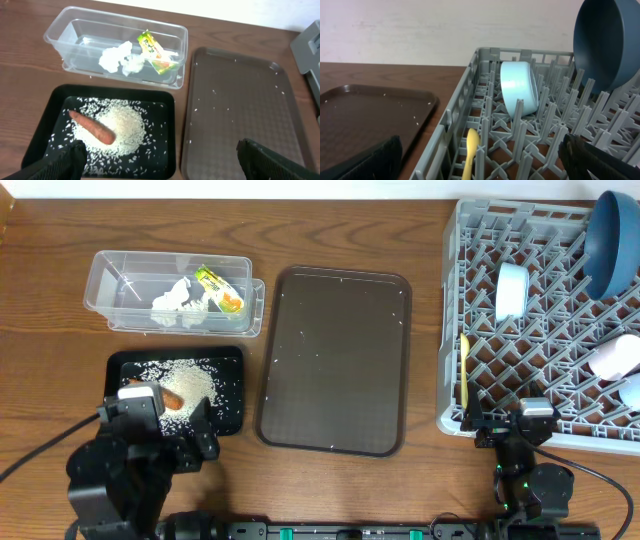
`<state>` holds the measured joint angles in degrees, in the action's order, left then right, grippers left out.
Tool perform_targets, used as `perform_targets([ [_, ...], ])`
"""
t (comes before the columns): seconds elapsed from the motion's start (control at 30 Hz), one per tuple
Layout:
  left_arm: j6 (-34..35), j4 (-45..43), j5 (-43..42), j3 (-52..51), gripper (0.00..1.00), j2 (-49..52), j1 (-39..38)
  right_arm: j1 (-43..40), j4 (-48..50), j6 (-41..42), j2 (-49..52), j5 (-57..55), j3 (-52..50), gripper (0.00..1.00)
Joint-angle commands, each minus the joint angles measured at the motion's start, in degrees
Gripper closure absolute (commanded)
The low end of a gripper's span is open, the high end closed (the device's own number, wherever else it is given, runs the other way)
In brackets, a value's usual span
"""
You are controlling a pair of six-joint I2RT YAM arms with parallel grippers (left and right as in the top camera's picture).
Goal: Sort waste into correct bins and load items into the dishwasher rack
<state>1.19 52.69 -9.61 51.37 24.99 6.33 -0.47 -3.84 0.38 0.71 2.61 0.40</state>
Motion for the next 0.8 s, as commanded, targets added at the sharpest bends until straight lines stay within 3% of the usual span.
perform_targets([
  [0.0,-1.6,-0.11,1.75,-2.58,0.02,-3.82,0.13,0.5,-0.2,-0.83,-0.39,0.39,-0.11,0.01],
  [0.37,-1.38,-27.76,2.82,-33.27,0.02,-24.28,0.15,0.5,-0.2,-0.83,-0.39,0.39,-0.11,0.01],
  [0.67,-1.36,-55.23,4.33,-49.2,0.02,-24.87,0.15,0.5,-0.2,-0.83,-0.39,0.42,-0.11,0.01],
  [0.77,-1.42,-58.8,6.95,-51.15,0.02,-24.87,0.15,0.5,-0.2,-0.85,-0.39,0.39,-0.11,0.01],
])
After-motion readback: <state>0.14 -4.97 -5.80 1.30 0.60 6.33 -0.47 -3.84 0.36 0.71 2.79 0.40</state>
